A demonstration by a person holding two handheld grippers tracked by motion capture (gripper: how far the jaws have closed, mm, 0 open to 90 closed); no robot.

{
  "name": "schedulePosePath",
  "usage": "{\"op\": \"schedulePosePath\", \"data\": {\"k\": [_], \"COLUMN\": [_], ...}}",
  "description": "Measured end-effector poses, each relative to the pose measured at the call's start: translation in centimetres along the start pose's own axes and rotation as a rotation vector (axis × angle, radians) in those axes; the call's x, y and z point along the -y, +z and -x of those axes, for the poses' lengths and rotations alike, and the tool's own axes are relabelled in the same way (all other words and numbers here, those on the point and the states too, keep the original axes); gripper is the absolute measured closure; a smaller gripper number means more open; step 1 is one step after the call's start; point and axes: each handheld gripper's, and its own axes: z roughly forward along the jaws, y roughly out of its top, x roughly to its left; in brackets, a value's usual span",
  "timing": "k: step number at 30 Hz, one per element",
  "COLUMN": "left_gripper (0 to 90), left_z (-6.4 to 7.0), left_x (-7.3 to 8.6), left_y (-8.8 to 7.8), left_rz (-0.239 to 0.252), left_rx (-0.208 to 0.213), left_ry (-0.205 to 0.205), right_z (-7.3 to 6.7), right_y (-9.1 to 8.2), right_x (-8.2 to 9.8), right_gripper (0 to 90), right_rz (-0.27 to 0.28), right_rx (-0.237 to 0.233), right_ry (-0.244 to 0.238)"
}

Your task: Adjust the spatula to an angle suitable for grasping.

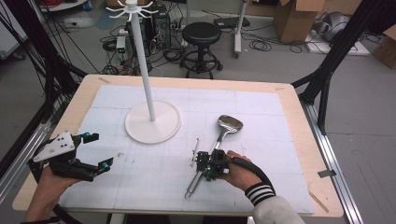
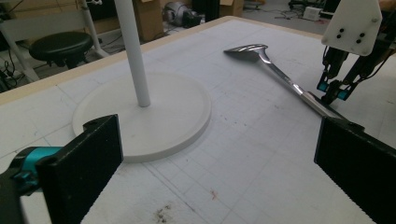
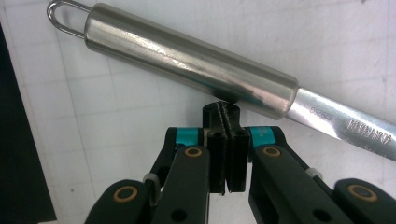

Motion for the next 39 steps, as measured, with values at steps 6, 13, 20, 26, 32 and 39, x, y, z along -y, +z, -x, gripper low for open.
{"op": "schedulePosePath", "data": {"k": [6,13,20,26,32,39], "left_gripper": [1.7,1.7,1.7,1.7,1.7,1.7], "left_z": [0.0,-0.1,-0.1,-0.1,-0.2,-0.2], "left_x": [0.0,0.0,0.0,0.0,0.0,0.0], "left_y": [0.0,0.0,0.0,-0.1,-0.1,-0.2], "left_rz": [0.002,-0.001,0.003,0.007,0.009,0.008], "left_rx": [0.001,0.002,0.008,0.006,-0.003,-0.005], "left_ry": [-0.001,0.000,-0.006,-0.011,-0.011,-0.011], "right_z": [0.2,0.5,0.8,1.0,1.8,3.0], "right_y": [0.1,0.3,0.4,-0.1,-1.8,-4.6], "right_x": [-0.6,-1.4,-2.2,-2.2,-1.5,-0.3], "right_gripper": [89.7,89.7,89.8,89.8,89.7,89.7], "right_rz": [0.012,0.028,0.046,0.082,0.186,0.340], "right_rx": [0.001,-0.006,-0.006,-0.009,-0.013,-0.028], "right_ry": [-0.005,0.004,0.007,0.016,0.042,0.078]}}
